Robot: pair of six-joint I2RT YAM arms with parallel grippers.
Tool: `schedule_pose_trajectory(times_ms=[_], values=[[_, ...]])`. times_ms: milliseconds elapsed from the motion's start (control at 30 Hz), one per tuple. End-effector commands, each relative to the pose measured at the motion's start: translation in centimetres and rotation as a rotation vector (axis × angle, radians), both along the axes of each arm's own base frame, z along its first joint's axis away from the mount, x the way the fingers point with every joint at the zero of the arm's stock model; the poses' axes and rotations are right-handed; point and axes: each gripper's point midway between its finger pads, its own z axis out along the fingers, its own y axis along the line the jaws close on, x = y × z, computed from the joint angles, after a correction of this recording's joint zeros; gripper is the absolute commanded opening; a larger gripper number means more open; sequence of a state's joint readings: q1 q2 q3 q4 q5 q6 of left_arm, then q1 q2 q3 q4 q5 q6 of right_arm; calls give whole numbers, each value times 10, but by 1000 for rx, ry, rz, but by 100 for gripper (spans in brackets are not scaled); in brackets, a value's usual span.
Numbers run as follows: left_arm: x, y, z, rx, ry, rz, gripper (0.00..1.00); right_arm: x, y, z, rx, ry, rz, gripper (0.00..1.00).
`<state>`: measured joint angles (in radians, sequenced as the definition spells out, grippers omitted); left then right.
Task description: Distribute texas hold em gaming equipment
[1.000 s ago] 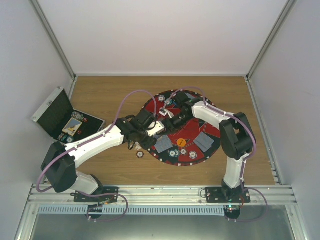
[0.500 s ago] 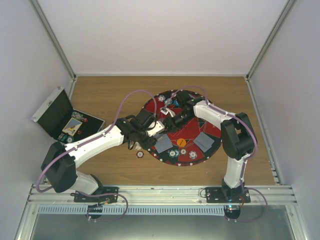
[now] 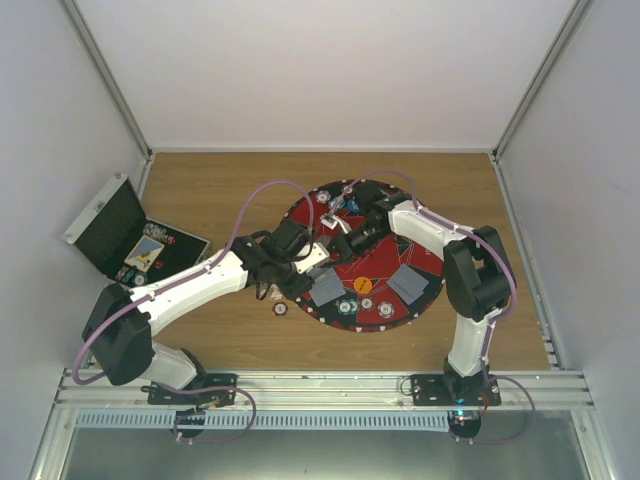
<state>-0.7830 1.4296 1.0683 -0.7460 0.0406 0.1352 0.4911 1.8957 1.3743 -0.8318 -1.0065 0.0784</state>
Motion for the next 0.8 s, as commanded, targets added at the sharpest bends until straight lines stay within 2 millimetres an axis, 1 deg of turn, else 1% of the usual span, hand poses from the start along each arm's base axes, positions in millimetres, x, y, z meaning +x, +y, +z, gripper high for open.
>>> schedule_pose_trajectory(times_ms=[0, 300, 400, 500, 667, 767], values=[[4, -8, 9, -33, -36, -15, 54, 5, -14, 2, -37, -35, -27, 1], [4, -7, 9, -31, -34, -13, 54, 18, -35, 6, -59, -57, -77, 1], [4, -6, 9, -30, -34, -11, 54, 27, -50, 5, -84, -81, -113, 1], [4, -5, 9, -26, -35, -9, 54, 42, -70, 4, -113, -113, -171, 1], [4, -3, 10, -24, -46, 1, 54, 77, -111, 1, -217, -223, -325, 1], [4, -1, 9, -23, -47, 7, 54, 98, -125, 6, -279, -340, -399, 1]])
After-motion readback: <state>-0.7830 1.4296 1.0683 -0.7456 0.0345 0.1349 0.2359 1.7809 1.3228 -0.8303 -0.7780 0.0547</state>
